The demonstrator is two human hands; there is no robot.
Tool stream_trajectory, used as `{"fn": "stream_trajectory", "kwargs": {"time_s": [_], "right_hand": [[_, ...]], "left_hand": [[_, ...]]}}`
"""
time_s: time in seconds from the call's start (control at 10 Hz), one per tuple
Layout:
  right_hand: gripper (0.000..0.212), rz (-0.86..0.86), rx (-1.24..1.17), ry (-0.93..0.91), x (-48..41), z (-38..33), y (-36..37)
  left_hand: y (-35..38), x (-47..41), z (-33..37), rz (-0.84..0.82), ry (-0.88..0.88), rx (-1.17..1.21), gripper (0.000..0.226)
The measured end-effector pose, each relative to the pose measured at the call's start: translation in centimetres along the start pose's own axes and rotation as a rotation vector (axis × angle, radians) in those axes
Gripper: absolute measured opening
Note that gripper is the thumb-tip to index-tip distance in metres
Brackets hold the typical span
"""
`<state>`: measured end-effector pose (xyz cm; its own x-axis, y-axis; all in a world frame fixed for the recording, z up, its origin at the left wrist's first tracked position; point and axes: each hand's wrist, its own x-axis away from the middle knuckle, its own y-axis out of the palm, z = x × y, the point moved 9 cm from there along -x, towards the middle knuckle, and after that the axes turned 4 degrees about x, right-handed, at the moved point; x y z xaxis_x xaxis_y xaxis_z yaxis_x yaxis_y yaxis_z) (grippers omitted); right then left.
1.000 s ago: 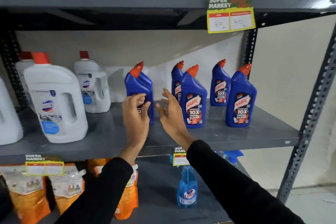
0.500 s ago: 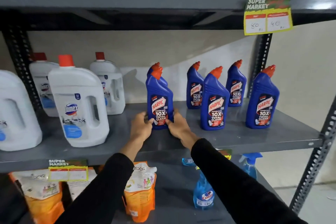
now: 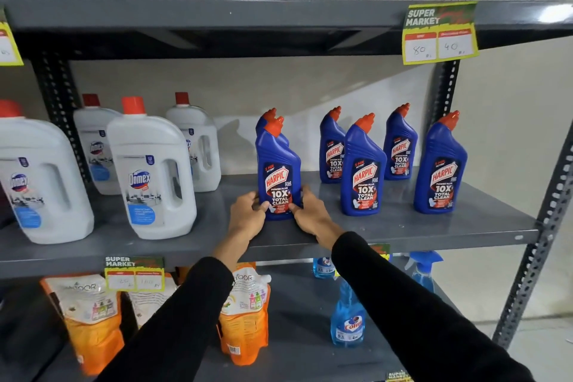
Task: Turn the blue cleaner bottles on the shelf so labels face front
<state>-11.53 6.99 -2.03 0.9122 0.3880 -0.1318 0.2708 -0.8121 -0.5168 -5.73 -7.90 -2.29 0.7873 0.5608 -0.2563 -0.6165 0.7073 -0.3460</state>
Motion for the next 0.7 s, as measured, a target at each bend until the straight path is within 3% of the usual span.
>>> {"fn": "stream_trajectory", "kwargs": {"time_s": [0.5, 0.7], "right_hand": [[0.05, -0.02, 0.022, -0.005, 0.6, 0.2, 0.2], [0.061, 0.05, 0.003, -0.185, 3.7, -1.5, -1.7]], "left_hand": [[-0.2, 0.8, 0.3, 0.008, 0.032, -0.064, 0.039], [-1.5, 3.2, 1.8, 0.157, 0.263, -0.083, 0.057]]}}
